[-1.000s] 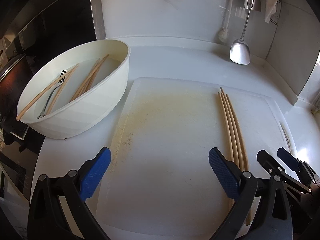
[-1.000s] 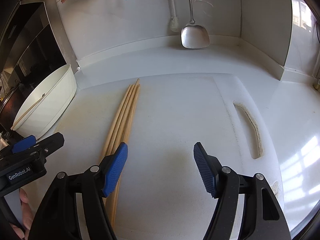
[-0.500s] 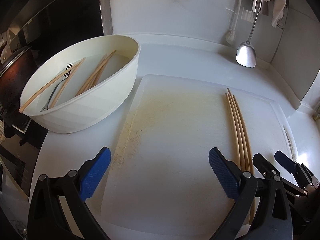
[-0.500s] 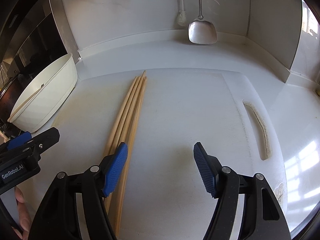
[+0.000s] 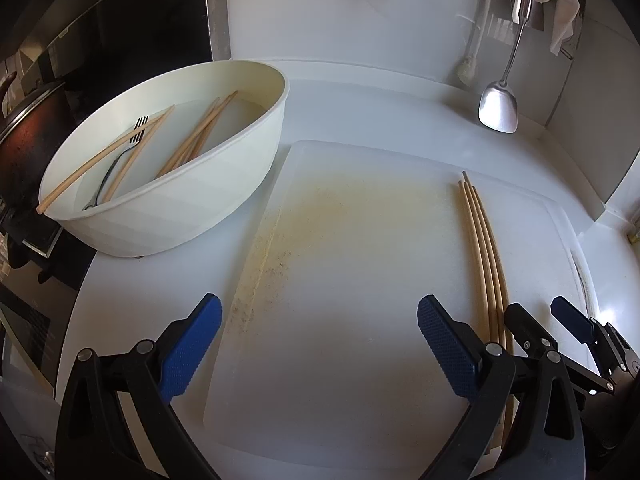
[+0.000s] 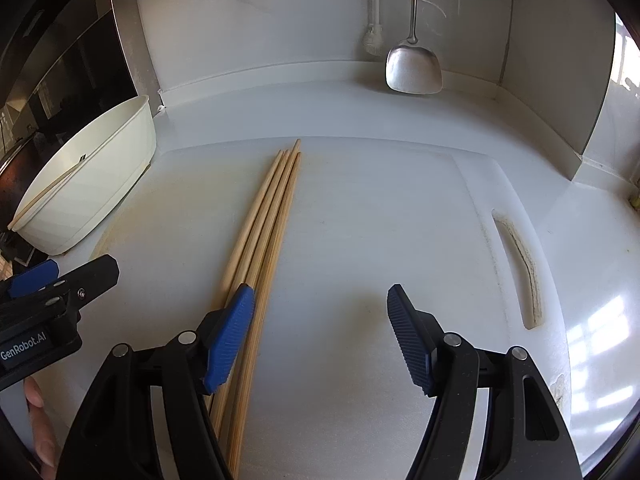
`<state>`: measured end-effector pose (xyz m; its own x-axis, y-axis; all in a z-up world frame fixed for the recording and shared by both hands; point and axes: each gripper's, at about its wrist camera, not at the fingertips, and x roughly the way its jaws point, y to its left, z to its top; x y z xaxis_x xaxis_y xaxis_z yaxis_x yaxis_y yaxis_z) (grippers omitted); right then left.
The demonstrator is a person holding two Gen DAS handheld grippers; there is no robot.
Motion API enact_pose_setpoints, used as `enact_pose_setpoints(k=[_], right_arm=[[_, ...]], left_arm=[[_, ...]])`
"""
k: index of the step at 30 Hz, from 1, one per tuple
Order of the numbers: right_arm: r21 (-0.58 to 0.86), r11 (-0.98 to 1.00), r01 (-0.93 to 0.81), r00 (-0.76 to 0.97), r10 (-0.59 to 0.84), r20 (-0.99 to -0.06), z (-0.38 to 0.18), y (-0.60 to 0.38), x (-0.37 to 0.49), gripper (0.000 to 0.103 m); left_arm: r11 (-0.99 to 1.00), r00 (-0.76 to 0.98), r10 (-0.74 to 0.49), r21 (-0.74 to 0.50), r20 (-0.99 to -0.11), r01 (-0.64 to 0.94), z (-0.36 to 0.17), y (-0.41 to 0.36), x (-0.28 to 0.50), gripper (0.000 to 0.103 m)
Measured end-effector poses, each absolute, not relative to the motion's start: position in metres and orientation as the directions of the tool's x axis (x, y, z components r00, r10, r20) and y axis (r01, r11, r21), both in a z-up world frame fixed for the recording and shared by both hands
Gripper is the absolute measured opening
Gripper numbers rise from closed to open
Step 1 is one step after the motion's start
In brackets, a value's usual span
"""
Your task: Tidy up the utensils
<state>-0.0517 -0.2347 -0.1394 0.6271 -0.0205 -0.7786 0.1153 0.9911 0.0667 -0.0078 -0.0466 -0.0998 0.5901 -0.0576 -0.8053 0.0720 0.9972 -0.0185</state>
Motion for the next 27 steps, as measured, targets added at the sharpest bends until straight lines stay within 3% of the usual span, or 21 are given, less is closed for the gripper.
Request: enact_pose_setpoints(k=[11,27], right_arm=[[-0.042,0.995,0.095,0.621,-0.093,-0.778,-0.141,-0.226,-0.052,0.065],[-0.045,0.979,0.200,0.630,-0.164,-0.759,-0.143,-0.280,-0.051,0.065]], left_arm=[[0.997,0.586,-0.062,-0.024,-0.808,0.073,-0.104,-0.052,-0.007,0.097],[0.992,0.570,-0.102,-0.040,-0.816,0.119,-0.111,-0.077,-0.006,0.097]])
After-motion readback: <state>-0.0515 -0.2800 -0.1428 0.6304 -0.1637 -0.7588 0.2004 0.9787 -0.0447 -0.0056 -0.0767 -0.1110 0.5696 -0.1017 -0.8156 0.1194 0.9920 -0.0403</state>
